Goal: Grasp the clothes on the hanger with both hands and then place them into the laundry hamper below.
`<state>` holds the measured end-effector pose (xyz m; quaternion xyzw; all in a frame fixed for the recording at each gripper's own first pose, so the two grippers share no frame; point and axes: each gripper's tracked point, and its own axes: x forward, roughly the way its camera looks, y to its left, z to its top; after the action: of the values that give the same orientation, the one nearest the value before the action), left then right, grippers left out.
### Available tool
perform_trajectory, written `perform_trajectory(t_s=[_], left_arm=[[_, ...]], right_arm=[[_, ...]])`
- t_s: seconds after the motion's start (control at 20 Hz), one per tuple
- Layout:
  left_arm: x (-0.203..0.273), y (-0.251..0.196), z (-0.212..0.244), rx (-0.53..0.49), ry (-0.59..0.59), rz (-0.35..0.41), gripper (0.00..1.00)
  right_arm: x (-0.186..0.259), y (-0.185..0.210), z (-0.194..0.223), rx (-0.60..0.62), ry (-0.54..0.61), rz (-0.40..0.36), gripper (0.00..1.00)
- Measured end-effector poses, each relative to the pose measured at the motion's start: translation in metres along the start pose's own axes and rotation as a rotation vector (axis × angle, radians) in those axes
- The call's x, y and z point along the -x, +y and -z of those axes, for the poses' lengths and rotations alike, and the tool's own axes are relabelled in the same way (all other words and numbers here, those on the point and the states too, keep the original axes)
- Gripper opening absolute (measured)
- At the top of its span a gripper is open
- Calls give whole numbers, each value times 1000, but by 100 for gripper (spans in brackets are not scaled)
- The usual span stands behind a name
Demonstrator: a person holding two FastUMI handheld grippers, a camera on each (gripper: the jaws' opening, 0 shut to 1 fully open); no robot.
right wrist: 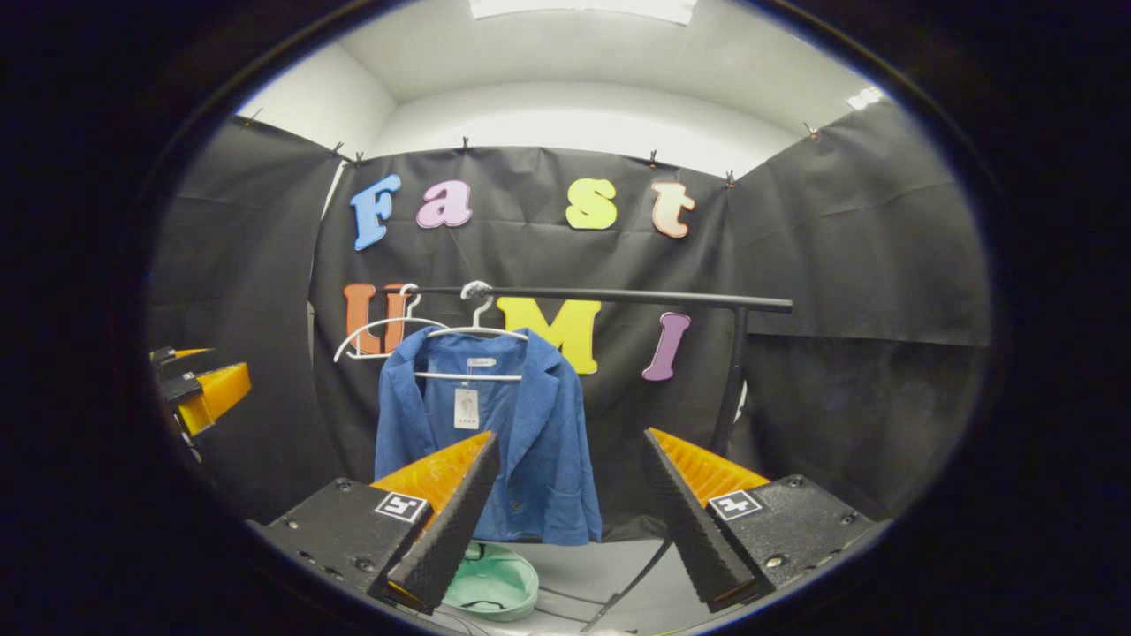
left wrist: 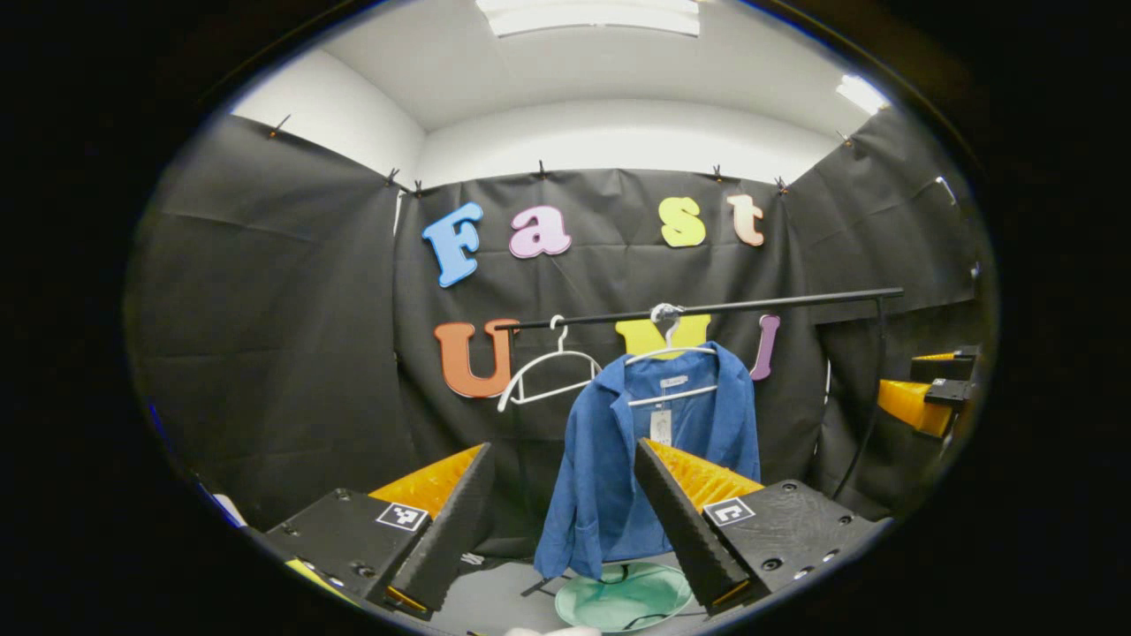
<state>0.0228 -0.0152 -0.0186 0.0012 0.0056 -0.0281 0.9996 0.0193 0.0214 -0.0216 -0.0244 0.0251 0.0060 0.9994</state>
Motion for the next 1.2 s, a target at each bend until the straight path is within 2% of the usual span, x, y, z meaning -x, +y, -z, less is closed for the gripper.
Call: perform_trajectory(t_s=[0.25, 0.5, 0.85, 1.0, 1.2], left_arm=[[-32, -20, 17, -6, 10, -3, 98], [-73, -48, 21, 22, 13, -13, 98], [-155, -86, 39, 12, 16, -37, 98], [-189, -100, 51, -24, 10, -54, 97], [-226, -106, 76, -31, 55, -84, 97]], right_arm=[[-38, 8, 11, 20, 15, -47, 100], [-94, 9, 21, 14, 49, -103, 99], [-183, 8, 29, 24, 46, -149, 99], [-219, 18, 39, 23, 63, -185, 92], [-269, 32, 57, 20, 105, -211, 92]])
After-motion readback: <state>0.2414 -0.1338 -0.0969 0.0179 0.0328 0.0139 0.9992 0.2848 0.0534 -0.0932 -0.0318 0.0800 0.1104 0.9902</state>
